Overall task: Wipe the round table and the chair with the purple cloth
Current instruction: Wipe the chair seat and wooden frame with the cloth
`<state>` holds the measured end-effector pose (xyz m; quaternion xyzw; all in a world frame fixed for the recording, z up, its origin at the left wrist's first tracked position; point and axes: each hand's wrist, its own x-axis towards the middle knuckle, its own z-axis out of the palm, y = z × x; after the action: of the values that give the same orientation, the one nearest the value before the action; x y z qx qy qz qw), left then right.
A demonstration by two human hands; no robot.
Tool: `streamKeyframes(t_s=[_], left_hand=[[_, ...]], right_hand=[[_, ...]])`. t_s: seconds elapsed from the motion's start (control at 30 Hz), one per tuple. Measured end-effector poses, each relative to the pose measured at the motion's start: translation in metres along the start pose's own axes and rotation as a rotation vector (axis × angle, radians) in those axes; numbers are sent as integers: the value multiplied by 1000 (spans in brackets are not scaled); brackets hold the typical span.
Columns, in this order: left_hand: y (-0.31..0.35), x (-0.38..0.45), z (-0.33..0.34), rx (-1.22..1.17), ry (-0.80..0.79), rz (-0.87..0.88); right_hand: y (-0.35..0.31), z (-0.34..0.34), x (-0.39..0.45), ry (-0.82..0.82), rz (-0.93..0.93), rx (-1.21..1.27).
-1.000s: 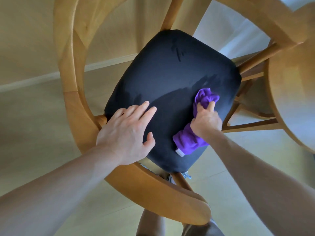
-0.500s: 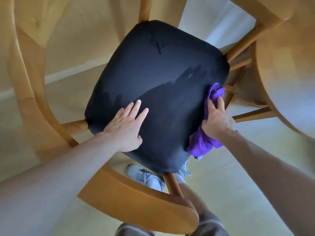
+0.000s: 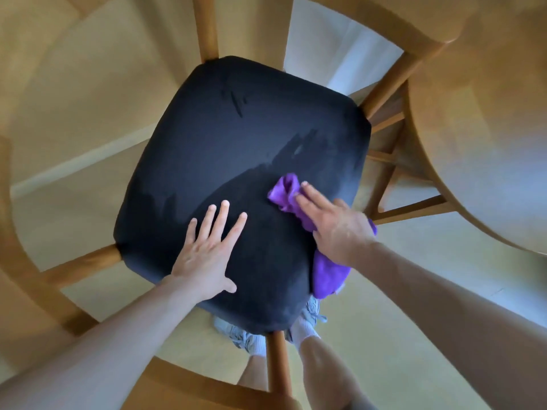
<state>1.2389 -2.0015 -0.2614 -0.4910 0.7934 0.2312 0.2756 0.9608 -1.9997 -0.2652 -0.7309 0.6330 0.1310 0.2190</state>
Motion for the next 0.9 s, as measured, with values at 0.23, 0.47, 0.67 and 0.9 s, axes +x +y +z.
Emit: streamKeyframes(t_s=[0.23, 0.47, 0.67, 0.9], left_hand=[[6, -1, -8, -43, -4, -18], [-1, 40, -68, -96, 119, -2], [3, 142, -156, -113, 69, -64], [14, 155, -146, -7, -6, -41]], right_hand=[[58, -60, 69, 368, 445, 531], [19, -70, 94, 292, 543, 569], [-38, -46, 63, -90, -131, 236], [24, -48, 91, 133, -387, -46]])
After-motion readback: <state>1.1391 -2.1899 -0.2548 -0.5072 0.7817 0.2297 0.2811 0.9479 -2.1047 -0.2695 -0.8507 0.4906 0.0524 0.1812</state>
